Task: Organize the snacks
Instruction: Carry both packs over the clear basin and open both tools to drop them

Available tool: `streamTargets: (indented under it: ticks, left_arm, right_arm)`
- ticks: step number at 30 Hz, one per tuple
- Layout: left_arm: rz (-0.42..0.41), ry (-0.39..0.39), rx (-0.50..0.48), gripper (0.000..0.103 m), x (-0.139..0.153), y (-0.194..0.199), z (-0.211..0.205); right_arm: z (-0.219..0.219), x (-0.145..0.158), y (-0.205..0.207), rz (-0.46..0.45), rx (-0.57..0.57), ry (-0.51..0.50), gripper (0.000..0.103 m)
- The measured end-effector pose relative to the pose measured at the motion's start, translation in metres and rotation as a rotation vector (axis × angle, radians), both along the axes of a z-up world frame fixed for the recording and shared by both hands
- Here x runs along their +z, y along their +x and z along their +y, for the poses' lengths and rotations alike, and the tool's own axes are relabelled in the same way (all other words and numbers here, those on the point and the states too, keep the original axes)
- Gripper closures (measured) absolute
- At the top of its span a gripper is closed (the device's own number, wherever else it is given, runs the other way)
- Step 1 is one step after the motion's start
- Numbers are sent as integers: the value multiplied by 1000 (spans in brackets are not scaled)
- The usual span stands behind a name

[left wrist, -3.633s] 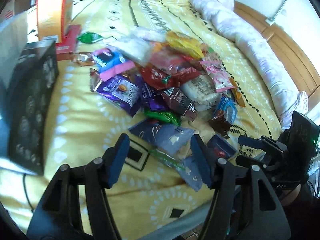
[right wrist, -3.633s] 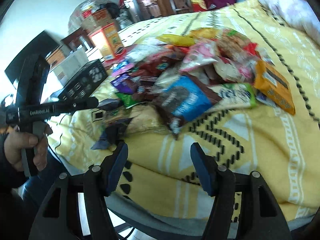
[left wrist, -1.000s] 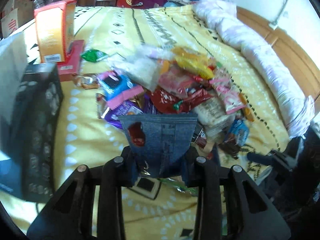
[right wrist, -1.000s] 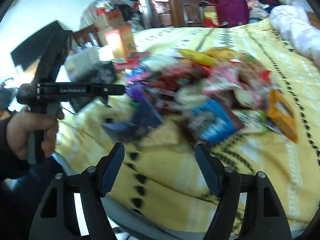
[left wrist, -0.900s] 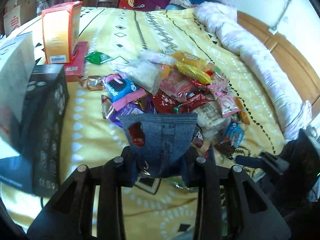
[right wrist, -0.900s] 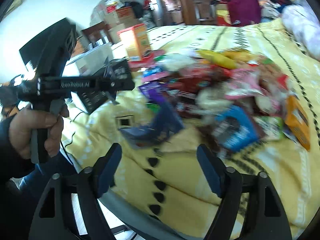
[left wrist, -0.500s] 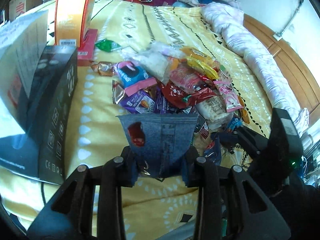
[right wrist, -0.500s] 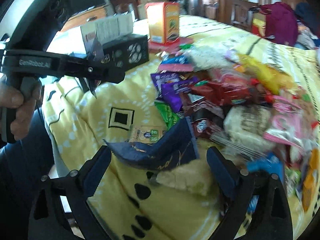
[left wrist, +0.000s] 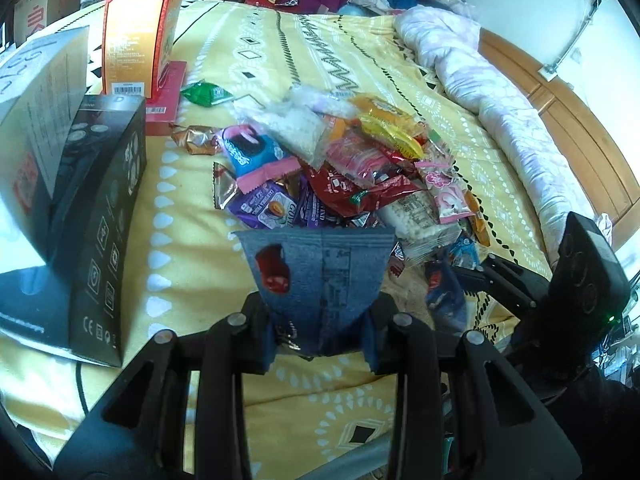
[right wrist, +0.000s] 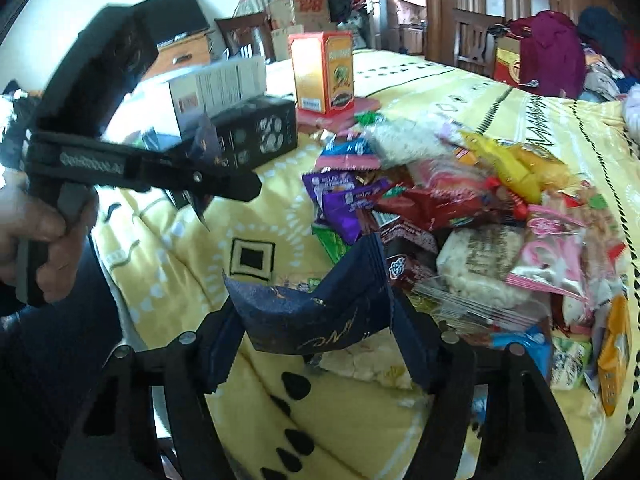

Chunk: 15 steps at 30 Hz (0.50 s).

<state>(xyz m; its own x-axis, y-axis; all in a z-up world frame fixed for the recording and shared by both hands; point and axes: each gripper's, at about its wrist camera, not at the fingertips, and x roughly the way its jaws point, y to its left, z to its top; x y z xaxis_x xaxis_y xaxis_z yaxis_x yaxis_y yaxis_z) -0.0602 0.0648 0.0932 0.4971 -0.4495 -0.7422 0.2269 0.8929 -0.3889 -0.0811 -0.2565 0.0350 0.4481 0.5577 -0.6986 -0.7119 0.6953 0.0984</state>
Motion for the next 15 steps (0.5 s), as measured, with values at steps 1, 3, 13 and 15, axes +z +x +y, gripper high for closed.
streamTargets:
  ticks: [1, 3, 13, 15]
  left_arm:
    - [-3, -4, 1, 69, 2, -1, 1]
    - [-12, -10, 1, 69, 8, -2, 3]
    - [-168, -44, 57, 69, 81, -23, 38]
    - [-211, -51, 95, 69, 99, -31, 58]
  right_arm:
    - [-3, 4, -2, 2, -8, 12, 31]
    - [-7, 12, -7, -7, -27, 28, 31]
    - [-2, 84, -2, -114, -97, 87, 31]
    - [11, 102, 0, -141, -82, 105, 31]
